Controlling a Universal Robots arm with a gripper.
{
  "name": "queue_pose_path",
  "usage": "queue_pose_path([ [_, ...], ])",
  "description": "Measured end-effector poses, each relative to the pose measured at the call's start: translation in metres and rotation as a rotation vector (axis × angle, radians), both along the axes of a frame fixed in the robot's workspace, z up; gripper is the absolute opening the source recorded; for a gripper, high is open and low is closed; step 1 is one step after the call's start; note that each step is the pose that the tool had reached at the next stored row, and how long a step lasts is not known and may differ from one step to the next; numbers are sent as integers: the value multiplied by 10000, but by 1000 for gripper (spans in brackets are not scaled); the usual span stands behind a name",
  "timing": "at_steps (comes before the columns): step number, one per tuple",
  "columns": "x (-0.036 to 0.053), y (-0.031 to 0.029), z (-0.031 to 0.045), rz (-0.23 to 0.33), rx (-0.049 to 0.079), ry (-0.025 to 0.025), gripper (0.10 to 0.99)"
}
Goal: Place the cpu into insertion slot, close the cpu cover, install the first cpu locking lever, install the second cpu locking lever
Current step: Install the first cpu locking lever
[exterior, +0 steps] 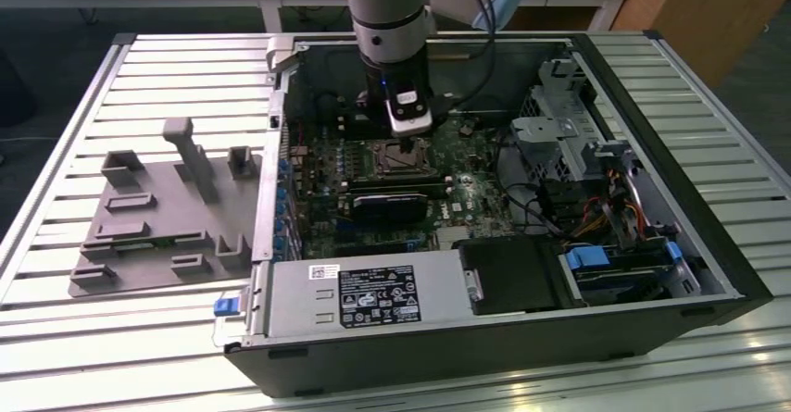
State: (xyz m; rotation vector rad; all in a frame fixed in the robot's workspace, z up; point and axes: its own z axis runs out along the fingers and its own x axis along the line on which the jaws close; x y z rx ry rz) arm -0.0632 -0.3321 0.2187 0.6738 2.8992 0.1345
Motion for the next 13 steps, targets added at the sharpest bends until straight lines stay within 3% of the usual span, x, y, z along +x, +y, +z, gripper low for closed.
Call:
queue_pose_path([
  [7, -1, 0, 10, 744, -175, 2, 102],
  [13, -1, 0, 105, 810, -303, 5, 102],
])
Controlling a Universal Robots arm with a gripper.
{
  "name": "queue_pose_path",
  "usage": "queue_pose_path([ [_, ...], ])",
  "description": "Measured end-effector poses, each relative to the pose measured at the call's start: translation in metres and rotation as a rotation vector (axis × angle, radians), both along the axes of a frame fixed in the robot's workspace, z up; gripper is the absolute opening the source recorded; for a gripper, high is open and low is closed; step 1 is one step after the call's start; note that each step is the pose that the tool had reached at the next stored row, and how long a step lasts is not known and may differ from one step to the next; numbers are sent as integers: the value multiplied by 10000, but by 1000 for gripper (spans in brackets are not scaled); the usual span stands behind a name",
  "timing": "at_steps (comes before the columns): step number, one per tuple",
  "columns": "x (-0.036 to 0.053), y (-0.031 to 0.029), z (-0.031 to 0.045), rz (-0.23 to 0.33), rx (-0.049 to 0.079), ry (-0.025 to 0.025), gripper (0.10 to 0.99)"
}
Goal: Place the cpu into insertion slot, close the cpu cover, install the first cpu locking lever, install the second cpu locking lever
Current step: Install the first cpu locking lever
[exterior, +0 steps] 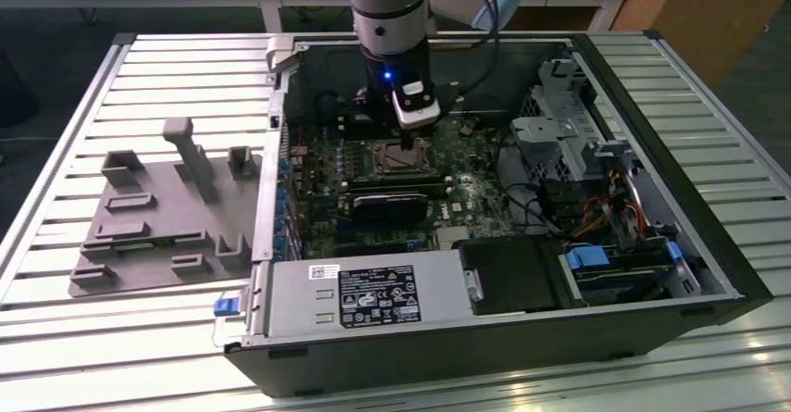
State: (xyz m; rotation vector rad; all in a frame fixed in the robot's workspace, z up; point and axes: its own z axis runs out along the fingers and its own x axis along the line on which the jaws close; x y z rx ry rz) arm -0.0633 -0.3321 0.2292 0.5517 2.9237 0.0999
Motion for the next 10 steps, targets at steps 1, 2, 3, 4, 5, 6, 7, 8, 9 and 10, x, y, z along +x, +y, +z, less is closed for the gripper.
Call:
queue_pose_path([
  [1, 0, 0, 13, 1, -38, 0, 102],
  [2, 0, 0, 25, 2, -72, 0, 102],
  [3, 1, 0, 37, 2, -94, -1, 102],
  [4, 1, 0, 51, 2, -119, 0, 102],
  [5, 0, 0, 63, 2, -150, -1, 102],
  [6, 1, 0, 71, 2, -174, -1, 102],
  [7, 2, 0, 74, 3, -178, -1, 102],
  [8, 2, 0, 74, 3, -178, -1, 102],
  [9, 3, 0, 74, 2, -178, -2, 102],
  [10, 3, 0, 74, 1, -179, -2, 102],
])
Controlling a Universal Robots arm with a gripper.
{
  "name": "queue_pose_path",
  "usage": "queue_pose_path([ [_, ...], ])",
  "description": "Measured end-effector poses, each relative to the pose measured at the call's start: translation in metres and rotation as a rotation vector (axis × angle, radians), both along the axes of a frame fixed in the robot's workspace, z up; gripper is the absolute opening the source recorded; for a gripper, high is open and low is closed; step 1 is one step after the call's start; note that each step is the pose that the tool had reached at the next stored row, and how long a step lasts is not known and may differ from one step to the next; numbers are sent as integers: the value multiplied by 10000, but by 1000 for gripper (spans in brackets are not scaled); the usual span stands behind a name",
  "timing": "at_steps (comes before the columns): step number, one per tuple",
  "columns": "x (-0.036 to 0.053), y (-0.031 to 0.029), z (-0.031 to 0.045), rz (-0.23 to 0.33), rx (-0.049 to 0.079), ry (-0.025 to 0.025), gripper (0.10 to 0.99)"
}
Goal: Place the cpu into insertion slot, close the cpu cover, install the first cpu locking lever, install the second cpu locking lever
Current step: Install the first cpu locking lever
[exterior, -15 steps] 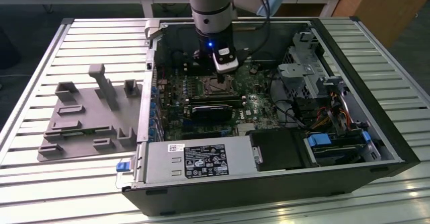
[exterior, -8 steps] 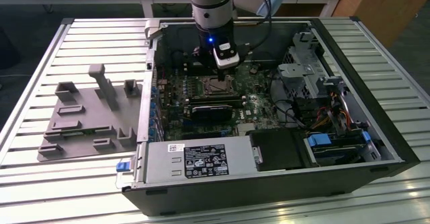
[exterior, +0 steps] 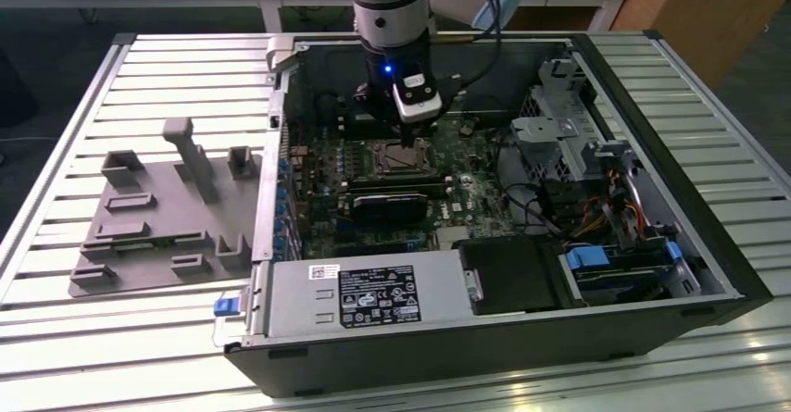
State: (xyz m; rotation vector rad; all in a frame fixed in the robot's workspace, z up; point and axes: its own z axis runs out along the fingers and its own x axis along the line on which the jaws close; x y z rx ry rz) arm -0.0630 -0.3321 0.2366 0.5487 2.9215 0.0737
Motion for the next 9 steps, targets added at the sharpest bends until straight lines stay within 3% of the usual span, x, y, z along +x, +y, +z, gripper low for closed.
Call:
queue_pose_path([
  [3, 5, -1, 1, 2, -5, 26, 102],
  [5, 19, -3, 1, 1, -4, 147, 102],
  [9, 20, -2, 1, 0, -4, 165, 102],
])
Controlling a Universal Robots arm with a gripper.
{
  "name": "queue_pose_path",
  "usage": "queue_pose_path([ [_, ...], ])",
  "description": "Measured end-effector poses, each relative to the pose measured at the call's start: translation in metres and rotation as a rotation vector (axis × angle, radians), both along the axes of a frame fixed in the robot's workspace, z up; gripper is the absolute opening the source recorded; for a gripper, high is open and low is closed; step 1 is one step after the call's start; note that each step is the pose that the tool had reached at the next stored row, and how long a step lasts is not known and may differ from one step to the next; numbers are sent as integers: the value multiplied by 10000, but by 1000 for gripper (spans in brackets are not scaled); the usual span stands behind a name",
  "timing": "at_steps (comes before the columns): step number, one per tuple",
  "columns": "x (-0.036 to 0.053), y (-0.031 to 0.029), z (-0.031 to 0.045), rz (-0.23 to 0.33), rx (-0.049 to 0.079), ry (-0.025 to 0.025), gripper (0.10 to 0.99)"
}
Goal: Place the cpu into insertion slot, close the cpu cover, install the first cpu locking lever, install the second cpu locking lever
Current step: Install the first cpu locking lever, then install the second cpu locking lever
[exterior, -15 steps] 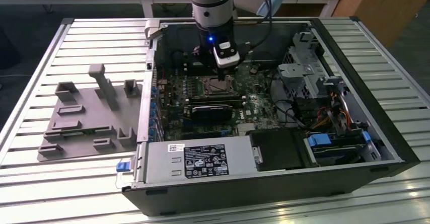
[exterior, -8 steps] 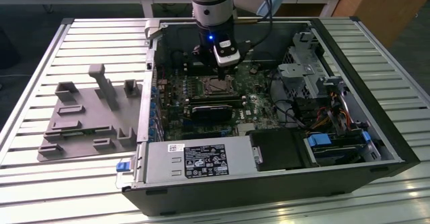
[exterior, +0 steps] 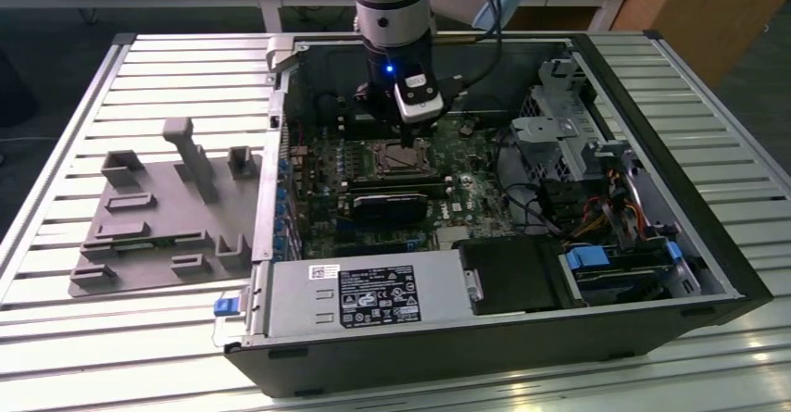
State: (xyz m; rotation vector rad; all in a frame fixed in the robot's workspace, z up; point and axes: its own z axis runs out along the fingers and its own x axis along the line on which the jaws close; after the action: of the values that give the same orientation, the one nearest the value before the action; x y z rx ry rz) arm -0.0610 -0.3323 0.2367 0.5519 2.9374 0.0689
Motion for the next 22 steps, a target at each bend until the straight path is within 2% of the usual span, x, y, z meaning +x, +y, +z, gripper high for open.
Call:
queue_pose_path([
  [4, 0, 0, 0, 0, 0, 9, 102],
  [6, 1, 0, 0, 0, 0, 37, 102],
  [15, 1, -3, 0, 2, 0, 56, 102],
  [22, 1, -75, -1, 0, 1, 54, 102],
])
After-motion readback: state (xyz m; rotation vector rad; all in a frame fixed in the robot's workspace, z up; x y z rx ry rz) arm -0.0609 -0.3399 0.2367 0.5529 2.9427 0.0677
